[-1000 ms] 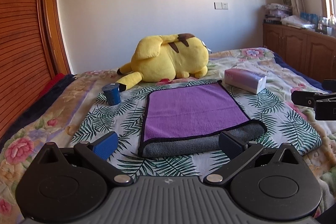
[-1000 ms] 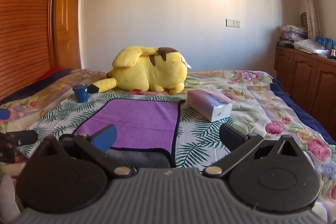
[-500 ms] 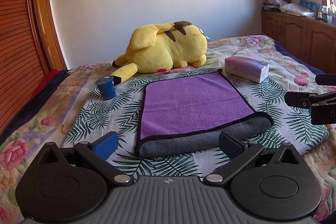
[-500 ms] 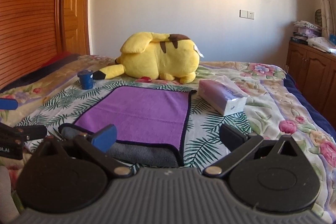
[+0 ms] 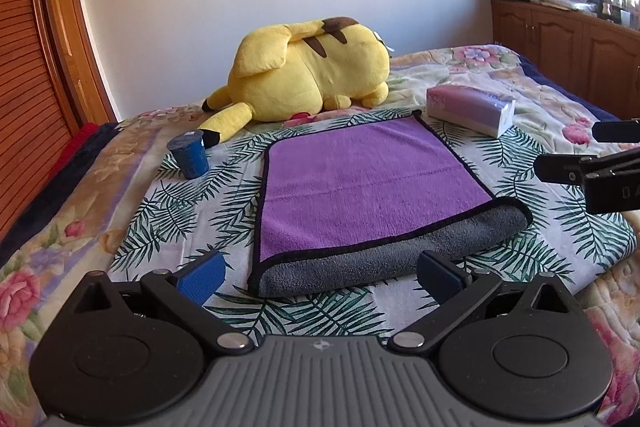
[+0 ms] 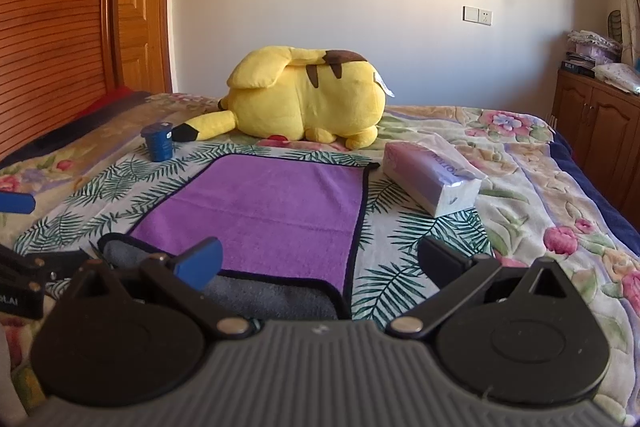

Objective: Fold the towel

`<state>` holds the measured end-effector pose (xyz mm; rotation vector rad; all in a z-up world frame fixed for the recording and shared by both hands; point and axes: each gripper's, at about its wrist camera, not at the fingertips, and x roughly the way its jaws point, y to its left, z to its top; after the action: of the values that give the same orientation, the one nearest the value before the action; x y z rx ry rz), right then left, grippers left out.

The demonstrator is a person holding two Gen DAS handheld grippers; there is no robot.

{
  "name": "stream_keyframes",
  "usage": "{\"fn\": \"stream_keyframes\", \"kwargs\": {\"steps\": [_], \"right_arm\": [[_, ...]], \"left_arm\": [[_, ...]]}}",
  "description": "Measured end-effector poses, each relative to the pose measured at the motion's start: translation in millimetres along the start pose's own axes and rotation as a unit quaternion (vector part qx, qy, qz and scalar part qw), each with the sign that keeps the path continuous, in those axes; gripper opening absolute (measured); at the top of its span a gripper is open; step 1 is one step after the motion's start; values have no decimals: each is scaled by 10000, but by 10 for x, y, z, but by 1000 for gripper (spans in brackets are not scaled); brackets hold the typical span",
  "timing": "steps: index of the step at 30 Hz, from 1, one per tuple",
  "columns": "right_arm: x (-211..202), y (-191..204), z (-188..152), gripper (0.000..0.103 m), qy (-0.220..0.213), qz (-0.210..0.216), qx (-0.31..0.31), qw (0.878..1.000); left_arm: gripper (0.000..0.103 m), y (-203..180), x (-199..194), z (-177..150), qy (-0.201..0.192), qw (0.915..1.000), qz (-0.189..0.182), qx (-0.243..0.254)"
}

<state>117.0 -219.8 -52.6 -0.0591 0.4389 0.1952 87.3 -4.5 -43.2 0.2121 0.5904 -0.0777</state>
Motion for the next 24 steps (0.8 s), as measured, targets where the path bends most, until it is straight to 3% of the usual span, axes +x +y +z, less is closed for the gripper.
{"fn": "stream_keyframes", "kwargs": {"steps": [14, 24], "right_arm": [[371, -126, 5, 103, 477, 199, -33, 9987], [597, -202, -27, 103, 809, 350, -48, 9961]], "left_arm": [[103, 310, 377, 33, 285, 9995, -88, -122], [93, 587, 717, 10, 608, 9977, -189, -252]]}}
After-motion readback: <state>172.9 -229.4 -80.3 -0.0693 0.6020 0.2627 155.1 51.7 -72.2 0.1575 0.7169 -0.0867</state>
